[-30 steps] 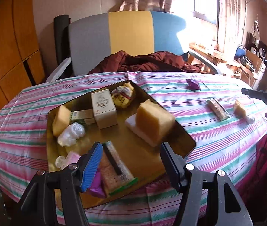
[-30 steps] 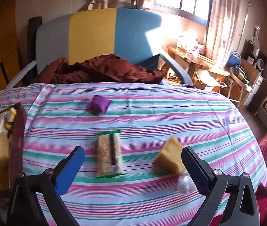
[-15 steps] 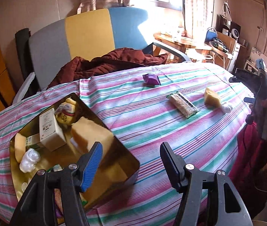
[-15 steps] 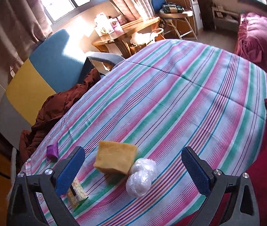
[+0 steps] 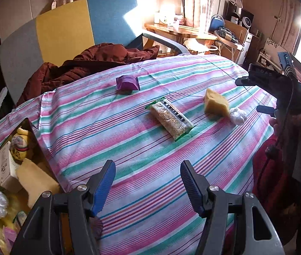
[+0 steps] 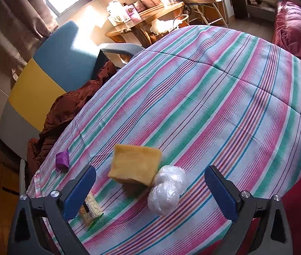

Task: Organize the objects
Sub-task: 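Grasp the second cracker packet with the left gripper and lift it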

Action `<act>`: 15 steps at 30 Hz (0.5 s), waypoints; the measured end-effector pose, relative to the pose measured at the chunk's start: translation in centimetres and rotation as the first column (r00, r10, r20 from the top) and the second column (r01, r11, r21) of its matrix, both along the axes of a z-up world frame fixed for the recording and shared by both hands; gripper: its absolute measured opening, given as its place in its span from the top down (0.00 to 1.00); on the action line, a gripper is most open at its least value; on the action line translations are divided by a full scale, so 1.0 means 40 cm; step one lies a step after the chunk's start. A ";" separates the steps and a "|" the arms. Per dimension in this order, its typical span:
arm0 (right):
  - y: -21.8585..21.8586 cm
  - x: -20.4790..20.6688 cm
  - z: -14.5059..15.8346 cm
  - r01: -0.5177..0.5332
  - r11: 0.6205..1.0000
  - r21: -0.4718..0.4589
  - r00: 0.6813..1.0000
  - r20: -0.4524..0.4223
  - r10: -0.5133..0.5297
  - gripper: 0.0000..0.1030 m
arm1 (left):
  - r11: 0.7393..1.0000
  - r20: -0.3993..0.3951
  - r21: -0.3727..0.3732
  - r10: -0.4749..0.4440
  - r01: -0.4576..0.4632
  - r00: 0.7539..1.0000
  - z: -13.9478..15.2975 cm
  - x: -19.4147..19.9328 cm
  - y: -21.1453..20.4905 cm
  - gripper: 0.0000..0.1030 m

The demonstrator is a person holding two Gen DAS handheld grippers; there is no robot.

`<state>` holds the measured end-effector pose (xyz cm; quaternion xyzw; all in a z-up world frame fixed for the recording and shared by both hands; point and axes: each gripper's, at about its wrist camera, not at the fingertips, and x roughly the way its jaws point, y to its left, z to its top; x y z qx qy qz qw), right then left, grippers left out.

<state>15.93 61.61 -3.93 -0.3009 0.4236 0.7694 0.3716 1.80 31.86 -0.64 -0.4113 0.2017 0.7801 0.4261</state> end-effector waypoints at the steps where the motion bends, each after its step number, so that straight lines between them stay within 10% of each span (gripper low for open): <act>1: 0.001 0.001 0.001 0.001 1.000 -0.003 1.000 -0.008 -0.001 0.00 | 1.000 0.013 -0.007 -0.002 0.003 1.000 -0.008 -0.004 0.017 0.37; 15: 0.022 0.028 -0.014 0.031 0.995 -0.093 0.993 -0.109 -0.041 0.00 | 0.999 0.110 -0.045 0.028 -0.023 0.994 -0.093 -0.091 0.264 0.21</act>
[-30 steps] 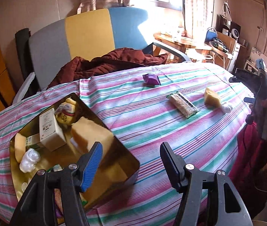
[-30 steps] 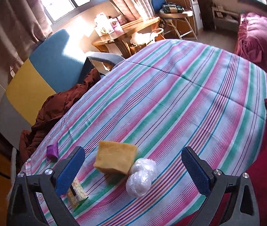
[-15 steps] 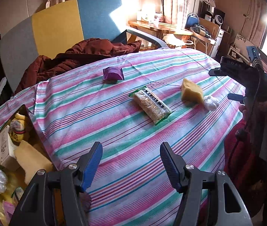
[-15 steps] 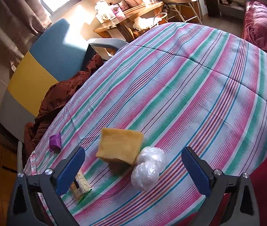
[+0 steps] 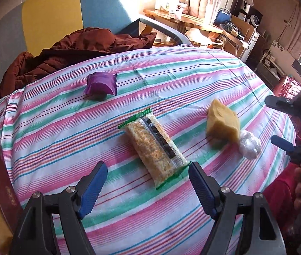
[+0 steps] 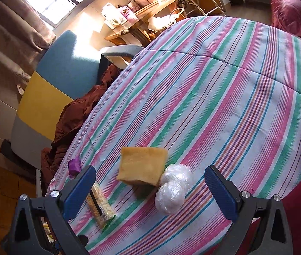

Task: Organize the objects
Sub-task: 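Grasp the second cracker packet with the left gripper and lift it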

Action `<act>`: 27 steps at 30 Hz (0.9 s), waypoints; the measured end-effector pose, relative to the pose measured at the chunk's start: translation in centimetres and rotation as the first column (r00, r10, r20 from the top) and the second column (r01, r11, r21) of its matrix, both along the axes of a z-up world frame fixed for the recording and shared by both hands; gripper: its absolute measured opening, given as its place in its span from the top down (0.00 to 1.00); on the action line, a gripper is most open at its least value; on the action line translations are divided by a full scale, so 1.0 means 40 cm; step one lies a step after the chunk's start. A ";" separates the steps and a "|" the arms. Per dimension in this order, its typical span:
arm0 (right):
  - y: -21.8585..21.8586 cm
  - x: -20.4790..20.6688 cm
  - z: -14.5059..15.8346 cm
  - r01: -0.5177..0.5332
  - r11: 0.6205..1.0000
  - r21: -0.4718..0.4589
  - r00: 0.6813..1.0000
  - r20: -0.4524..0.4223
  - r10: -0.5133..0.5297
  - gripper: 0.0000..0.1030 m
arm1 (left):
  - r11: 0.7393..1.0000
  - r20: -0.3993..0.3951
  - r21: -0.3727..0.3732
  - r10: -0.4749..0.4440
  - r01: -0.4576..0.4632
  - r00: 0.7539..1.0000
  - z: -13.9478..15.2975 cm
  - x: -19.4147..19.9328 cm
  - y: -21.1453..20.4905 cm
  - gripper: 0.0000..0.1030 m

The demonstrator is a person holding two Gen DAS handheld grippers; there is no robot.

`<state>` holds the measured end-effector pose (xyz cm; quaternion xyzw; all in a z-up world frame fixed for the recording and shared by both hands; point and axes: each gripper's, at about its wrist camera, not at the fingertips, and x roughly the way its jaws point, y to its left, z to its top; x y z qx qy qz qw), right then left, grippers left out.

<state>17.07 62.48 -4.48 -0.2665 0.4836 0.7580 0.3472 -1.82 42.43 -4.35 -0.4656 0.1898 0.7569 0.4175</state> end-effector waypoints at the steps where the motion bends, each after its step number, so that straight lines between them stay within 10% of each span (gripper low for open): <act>1: 0.002 0.000 -0.004 0.003 1.000 -0.008 1.000 -0.003 -0.003 0.00 | 1.000 0.007 -0.007 0.007 -0.007 1.000 -0.009 -0.009 0.017 0.21; 12: 0.019 -0.006 -0.025 0.012 0.999 -0.038 1.000 0.014 -0.011 0.00 | 0.997 0.048 -0.064 0.037 -0.034 0.998 -0.122 -0.070 0.134 0.23; 20: 0.033 -0.017 -0.042 0.018 0.999 -0.044 0.997 0.073 -0.015 0.00 | 0.998 -0.004 -0.068 0.006 -0.006 1.000 -0.118 -0.061 0.082 0.53; 27: 0.035 -0.024 -0.056 0.010 0.999 -0.053 0.993 0.117 -0.004 0.01 | 0.998 -0.012 -0.062 -0.014 0.014 1.000 -0.120 -0.027 0.014 0.58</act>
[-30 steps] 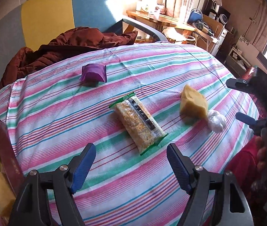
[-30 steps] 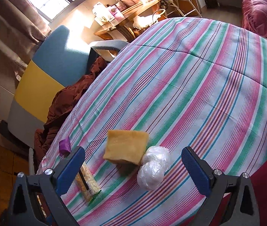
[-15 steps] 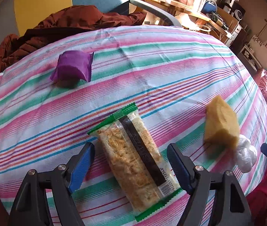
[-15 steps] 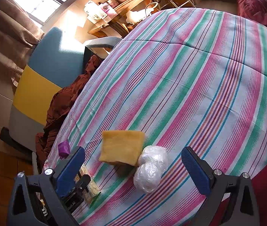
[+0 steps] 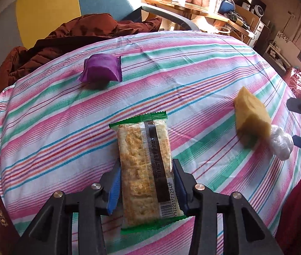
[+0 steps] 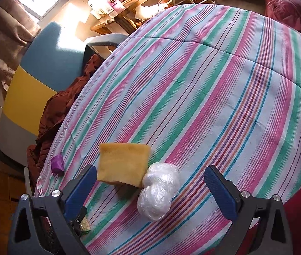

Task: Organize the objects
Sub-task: 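Grasp the second cracker packet with the left gripper and lift it, then grasp the white plastic bag ball with the right gripper while the left gripper holds the cracker packet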

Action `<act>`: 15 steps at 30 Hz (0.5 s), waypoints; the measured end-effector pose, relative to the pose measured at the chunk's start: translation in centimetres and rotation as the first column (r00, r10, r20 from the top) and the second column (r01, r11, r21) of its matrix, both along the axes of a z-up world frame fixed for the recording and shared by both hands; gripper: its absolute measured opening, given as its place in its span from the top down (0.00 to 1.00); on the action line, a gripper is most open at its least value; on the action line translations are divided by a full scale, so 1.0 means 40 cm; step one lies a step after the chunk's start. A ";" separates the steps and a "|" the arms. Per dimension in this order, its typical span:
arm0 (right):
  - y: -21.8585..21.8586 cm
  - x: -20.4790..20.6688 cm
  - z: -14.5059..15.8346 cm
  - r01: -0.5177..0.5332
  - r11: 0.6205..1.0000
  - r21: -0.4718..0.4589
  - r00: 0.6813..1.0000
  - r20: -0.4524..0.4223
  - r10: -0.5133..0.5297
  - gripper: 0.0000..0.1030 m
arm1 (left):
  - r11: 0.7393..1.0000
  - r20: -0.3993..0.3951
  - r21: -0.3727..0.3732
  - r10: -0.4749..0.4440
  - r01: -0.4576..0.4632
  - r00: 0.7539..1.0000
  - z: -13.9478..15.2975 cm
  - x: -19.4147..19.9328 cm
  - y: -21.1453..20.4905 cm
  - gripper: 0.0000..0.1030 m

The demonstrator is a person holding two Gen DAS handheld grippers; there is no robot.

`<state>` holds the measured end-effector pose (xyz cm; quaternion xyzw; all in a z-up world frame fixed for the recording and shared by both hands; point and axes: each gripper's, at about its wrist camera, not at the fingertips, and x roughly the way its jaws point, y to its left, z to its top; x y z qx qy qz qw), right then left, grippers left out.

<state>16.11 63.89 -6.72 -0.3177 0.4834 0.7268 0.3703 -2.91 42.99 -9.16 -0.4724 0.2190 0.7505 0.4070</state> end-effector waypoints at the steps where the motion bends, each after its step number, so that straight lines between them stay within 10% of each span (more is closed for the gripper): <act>1: 0.000 -0.002 0.000 -0.003 1.000 0.004 1.000 0.010 0.003 0.02 | 1.000 -0.003 0.001 -0.003 0.003 1.000 0.000 0.009 -0.010 0.58; 15: -0.026 -0.062 -0.054 -0.132 0.990 -0.051 0.981 0.138 0.138 0.38 | 0.998 -0.011 0.063 -0.016 0.016 1.000 -0.006 0.091 -0.169 0.57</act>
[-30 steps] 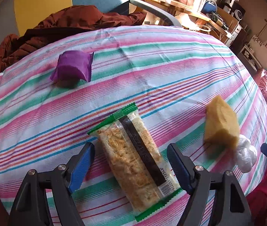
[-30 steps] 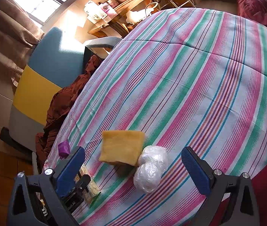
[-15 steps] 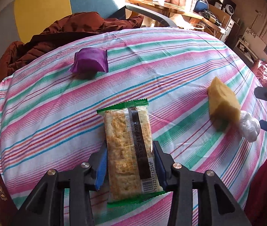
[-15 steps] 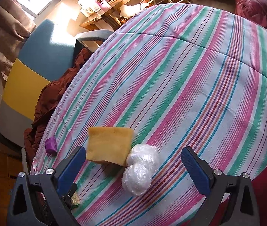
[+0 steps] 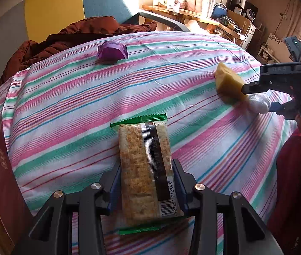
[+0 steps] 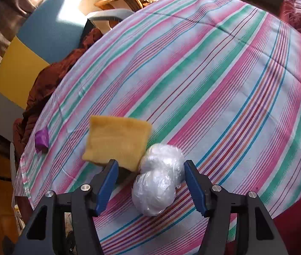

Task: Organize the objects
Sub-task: 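Grasp the white plastic bag ball with the right gripper while the left gripper holds the cracker packet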

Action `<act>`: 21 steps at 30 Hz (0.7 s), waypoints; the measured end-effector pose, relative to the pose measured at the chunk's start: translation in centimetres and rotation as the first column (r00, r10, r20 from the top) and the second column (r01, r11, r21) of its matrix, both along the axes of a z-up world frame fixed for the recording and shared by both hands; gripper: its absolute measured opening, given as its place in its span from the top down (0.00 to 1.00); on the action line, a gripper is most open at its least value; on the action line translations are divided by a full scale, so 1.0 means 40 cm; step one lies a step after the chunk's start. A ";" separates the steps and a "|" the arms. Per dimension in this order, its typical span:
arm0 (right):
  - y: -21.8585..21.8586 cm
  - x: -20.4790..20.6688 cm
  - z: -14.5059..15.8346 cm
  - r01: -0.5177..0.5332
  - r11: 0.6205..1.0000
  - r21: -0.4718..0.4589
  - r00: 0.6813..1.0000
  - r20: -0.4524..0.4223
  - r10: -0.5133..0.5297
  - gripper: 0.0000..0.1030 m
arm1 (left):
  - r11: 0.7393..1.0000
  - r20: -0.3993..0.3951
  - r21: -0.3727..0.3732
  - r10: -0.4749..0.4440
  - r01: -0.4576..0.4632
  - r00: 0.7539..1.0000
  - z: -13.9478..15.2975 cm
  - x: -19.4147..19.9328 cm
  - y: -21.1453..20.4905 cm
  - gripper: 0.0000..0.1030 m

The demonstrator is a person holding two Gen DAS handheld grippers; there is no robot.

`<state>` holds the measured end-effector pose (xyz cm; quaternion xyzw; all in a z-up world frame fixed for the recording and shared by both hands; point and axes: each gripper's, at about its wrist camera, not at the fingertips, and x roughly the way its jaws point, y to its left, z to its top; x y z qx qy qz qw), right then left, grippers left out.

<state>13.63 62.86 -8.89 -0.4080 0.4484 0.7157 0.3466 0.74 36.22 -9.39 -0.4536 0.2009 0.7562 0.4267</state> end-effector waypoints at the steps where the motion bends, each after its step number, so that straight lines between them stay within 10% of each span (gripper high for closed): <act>1: -0.006 -0.004 0.005 -0.013 1.000 0.024 1.000 0.019 0.012 0.40 | 1.000 0.002 0.007 -0.001 0.001 1.000 0.000 0.002 -0.009 0.57; 7: -0.013 0.013 0.015 -0.009 0.999 0.050 1.000 0.026 0.008 0.62 | 0.999 -0.006 0.031 -0.018 0.018 1.000 -0.001 0.009 -0.032 0.57; 14: -0.037 0.004 0.031 -0.066 0.994 0.087 0.997 0.041 0.062 0.62 | 0.998 -0.043 0.049 -0.025 0.028 0.999 -0.004 0.021 -0.048 0.57; 21: -0.197 -0.143 0.038 -0.452 0.886 0.107 0.892 0.054 0.449 0.62 | 0.997 -0.061 0.076 -0.027 0.032 0.998 -0.008 0.026 -0.057 0.57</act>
